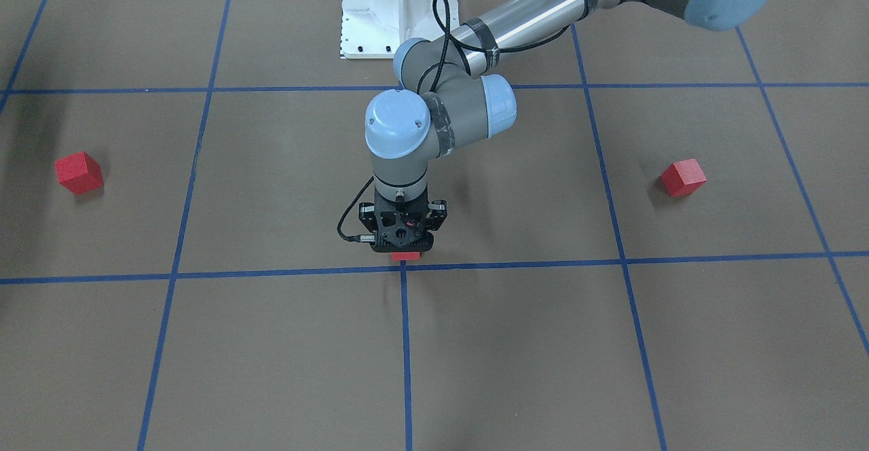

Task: Form red blocks into L shape at center
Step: 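Lower the red cube at the center crossing and open the left gripper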

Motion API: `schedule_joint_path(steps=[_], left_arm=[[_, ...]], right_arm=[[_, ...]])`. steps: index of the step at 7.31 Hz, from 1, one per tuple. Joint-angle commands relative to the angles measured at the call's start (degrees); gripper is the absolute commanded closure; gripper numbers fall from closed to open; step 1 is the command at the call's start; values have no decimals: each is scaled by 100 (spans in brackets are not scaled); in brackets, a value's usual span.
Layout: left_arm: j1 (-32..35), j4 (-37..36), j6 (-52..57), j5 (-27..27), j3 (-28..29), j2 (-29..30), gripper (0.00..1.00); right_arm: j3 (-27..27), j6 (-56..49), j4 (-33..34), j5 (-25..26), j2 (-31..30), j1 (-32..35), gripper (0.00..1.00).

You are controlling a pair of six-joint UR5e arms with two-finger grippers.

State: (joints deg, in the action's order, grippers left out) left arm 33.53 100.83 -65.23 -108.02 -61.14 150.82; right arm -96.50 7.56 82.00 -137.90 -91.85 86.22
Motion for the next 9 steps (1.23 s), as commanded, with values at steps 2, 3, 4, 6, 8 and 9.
schedule_joint_path(steps=[2, 3, 4, 6, 8, 9], left_arm=[[-4, 7, -8, 0, 6, 0, 61], [-4, 94, 10, 0, 6, -9, 44], [-22, 121, 10, 0, 14, -9, 34], [-22, 121, 19, 0, 14, -9, 30], [-13, 121, 19, 0, 6, -9, 17], [4, 95, 10, 9, -55, -9, 0]], right_arm=[[9, 0, 0, 0, 0, 0, 1], [17, 0, 0, 0, 0, 0, 1], [0, 0, 0, -26, 9, 0, 1], [9, -9, 0, -88, 18, 0, 1], [18, 0, 0, -88, 26, 0, 1], [0, -9, -9, -131, 27, 0, 1]])
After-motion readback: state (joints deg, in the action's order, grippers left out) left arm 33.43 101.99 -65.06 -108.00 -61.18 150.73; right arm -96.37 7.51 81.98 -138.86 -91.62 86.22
